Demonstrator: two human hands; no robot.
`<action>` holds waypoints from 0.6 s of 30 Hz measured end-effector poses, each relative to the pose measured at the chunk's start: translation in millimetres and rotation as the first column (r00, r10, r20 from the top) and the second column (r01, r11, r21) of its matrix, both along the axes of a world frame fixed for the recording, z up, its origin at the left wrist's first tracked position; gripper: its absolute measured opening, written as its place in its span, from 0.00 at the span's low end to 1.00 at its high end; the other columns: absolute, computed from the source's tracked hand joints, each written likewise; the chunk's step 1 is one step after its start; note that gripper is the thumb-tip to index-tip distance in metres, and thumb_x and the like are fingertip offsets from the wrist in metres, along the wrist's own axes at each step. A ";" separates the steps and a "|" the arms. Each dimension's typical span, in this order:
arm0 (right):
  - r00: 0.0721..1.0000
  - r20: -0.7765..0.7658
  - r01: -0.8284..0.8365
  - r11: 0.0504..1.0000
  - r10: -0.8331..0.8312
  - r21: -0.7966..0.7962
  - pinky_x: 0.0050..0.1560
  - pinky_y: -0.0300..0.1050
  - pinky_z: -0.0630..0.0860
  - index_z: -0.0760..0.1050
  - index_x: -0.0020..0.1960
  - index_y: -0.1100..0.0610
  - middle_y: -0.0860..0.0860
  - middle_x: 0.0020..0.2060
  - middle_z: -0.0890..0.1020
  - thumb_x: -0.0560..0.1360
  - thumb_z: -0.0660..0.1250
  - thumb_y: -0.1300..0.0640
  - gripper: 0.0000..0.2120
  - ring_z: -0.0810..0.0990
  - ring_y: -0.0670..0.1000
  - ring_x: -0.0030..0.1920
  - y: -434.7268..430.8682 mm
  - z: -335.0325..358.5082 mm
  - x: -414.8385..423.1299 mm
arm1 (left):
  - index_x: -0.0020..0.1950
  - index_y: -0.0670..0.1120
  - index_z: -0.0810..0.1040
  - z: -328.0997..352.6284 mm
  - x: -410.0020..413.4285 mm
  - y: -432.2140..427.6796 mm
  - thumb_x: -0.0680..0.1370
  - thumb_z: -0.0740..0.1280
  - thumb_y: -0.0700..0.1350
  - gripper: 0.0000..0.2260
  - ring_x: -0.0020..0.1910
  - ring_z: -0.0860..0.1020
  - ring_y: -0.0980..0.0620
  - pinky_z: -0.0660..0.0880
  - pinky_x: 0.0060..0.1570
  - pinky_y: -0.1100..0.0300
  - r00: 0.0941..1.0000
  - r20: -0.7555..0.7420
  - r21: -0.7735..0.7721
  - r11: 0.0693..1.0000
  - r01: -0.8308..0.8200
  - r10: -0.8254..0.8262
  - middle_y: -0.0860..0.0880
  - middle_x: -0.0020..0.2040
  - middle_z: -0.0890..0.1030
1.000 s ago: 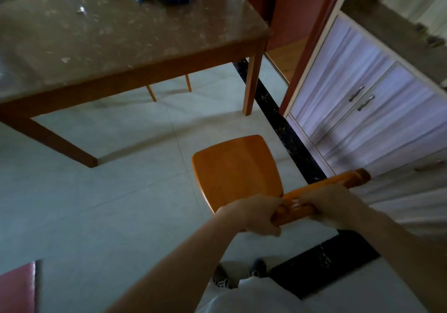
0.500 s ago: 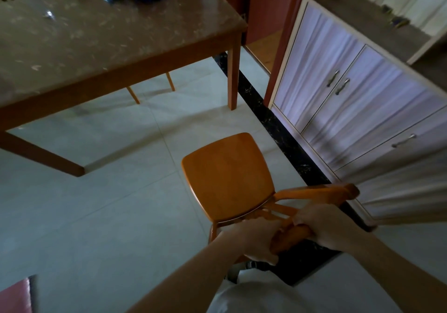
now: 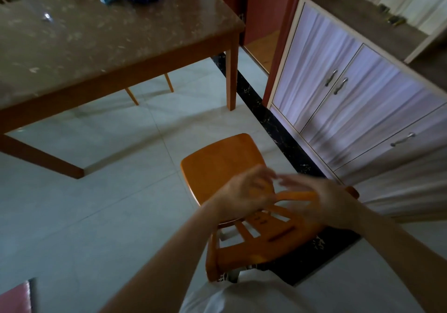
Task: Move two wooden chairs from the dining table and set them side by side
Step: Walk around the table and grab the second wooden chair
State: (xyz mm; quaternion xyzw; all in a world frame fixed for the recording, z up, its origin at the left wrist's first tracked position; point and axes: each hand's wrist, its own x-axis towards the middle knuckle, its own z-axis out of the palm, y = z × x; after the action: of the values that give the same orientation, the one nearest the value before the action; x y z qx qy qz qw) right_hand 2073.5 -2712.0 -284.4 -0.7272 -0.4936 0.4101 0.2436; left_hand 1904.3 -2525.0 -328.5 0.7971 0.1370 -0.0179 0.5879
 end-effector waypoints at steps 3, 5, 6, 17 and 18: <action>0.992 0.003 0.116 0.945 -0.123 0.306 0.65 0.40 0.77 0.66 0.74 0.36 0.34 0.65 0.80 0.73 0.70 0.38 0.31 0.78 0.38 0.66 34.1 28.7 -0.1 | 0.70 0.50 0.73 35.1 -1.8 32.9 0.79 0.72 0.47 0.20 0.65 0.80 0.53 0.80 0.63 0.55 0.954 0.248 0.005 0.985 -0.173 0.166 0.53 0.65 0.78; 0.990 -0.028 0.138 0.896 -0.139 0.421 0.65 0.37 0.76 0.66 0.77 0.44 0.39 0.67 0.78 0.74 0.70 0.41 0.33 0.78 0.40 0.67 57.9 43.9 -1.1 | 0.69 0.50 0.72 59.1 -9.6 49.0 0.79 0.72 0.48 0.20 0.66 0.80 0.50 0.80 0.64 0.53 0.905 0.353 -0.005 0.967 -0.254 0.239 0.53 0.65 0.78; 0.993 -0.022 0.116 0.878 -0.119 0.464 0.65 0.36 0.76 0.66 0.78 0.48 0.41 0.68 0.78 0.74 0.70 0.42 0.34 0.78 0.40 0.68 72.7 51.4 -4.8 | 0.69 0.50 0.72 71.0 -19.0 57.4 0.79 0.72 0.48 0.20 0.67 0.79 0.49 0.80 0.64 0.54 0.876 0.393 0.001 0.953 -0.303 0.278 0.52 0.65 0.78; 0.980 -0.011 -0.127 0.668 0.199 0.733 0.69 0.48 0.76 0.62 0.79 0.54 0.50 0.73 0.75 0.76 0.73 0.44 0.37 0.75 0.46 0.72 247.5 132.1 -190.2 | 0.70 0.51 0.70 178.6 -241.9 141.7 0.79 0.75 0.51 0.23 0.66 0.80 0.38 0.77 0.66 0.38 0.573 0.669 0.032 0.753 -0.657 0.472 0.44 0.65 0.78; 0.975 0.004 -0.153 0.653 0.223 0.742 0.69 0.47 0.76 0.62 0.79 0.55 0.50 0.73 0.75 0.76 0.73 0.45 0.37 0.75 0.46 0.72 261.6 135.2 -216.6 | 0.70 0.52 0.71 181.0 -270.3 149.2 0.78 0.76 0.50 0.23 0.66 0.80 0.39 0.77 0.66 0.38 0.552 0.681 0.029 0.736 -0.677 0.481 0.45 0.65 0.78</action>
State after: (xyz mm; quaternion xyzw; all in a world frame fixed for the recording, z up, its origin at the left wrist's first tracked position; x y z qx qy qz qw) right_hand 1856.8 -2450.3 -149.2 -0.4929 -0.6783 0.2301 0.4940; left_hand 1634.1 -2375.8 -147.5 0.7384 0.1896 0.4681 0.4469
